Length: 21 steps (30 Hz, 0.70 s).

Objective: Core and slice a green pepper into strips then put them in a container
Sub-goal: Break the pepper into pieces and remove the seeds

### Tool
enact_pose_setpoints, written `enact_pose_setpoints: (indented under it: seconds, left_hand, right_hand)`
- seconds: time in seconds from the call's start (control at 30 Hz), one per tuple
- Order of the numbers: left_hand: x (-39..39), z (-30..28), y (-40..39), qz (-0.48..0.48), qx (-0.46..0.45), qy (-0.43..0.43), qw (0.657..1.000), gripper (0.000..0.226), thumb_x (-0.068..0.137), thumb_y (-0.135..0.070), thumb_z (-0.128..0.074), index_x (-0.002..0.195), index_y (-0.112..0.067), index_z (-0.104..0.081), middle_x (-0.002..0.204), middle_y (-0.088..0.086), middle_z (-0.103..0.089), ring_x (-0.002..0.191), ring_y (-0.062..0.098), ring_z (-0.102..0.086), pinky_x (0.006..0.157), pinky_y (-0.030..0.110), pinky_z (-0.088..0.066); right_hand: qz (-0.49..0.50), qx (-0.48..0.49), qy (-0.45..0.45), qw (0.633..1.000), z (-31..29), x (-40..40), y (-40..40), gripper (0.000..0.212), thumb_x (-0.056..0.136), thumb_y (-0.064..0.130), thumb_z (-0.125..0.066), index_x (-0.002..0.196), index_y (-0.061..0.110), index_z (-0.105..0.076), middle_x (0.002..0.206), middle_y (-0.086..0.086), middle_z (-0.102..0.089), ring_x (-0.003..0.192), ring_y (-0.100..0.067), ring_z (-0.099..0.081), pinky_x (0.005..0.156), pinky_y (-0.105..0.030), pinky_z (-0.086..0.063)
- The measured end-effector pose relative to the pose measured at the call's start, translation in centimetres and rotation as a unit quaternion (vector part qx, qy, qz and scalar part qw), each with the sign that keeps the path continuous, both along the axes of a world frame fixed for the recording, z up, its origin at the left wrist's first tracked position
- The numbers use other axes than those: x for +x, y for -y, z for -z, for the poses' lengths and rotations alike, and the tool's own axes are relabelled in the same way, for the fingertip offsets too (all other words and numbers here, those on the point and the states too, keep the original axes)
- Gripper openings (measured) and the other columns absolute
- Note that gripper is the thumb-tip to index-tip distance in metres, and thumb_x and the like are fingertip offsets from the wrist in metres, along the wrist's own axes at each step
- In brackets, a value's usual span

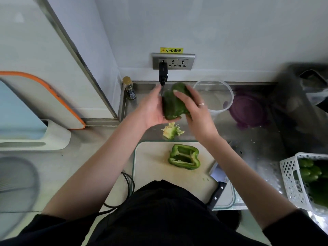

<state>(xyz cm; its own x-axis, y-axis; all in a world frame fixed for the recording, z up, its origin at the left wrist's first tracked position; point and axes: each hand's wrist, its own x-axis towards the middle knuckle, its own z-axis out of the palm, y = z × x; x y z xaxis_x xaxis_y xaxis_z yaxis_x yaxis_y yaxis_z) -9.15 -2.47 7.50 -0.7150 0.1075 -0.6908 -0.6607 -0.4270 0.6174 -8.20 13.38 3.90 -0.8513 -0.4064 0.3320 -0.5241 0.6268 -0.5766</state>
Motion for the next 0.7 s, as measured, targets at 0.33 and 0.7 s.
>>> enact_pose_setpoints:
  seconds: [0.33,0.7]
  left_hand:
    - [-2.7,1.6,-1.4,-0.087,-0.267,-0.02,0.959,0.041,0.101,-0.041,-0.032,0.117,-0.01,-0.053,0.091,0.005,-0.058,0.078,0.015,-0.056,0.062,0.025,-0.046]
    - [-2.4,2.1,-0.7,-0.08,-0.174,0.036,0.981,0.052,0.097,-0.052,-0.035,0.114,-0.008,-0.058,0.089,0.007,-0.064,0.086,0.02,-0.063,0.082,0.032,-0.054]
  right_hand:
    - [0.011,0.128,-0.02,0.991,-1.4,-0.1,1.0,0.066,0.095,0.05,-0.016,0.152,0.018,-0.008,0.158,0.002,-0.009,0.146,-0.016,-0.012,0.114,-0.054,0.015]
    - [0.018,-0.033,0.066,0.997,-1.3,0.1,2.0,0.068,0.095,0.046,-0.025,0.152,0.01,-0.015,0.158,0.0,-0.012,0.146,-0.017,-0.012,0.119,-0.047,0.001]
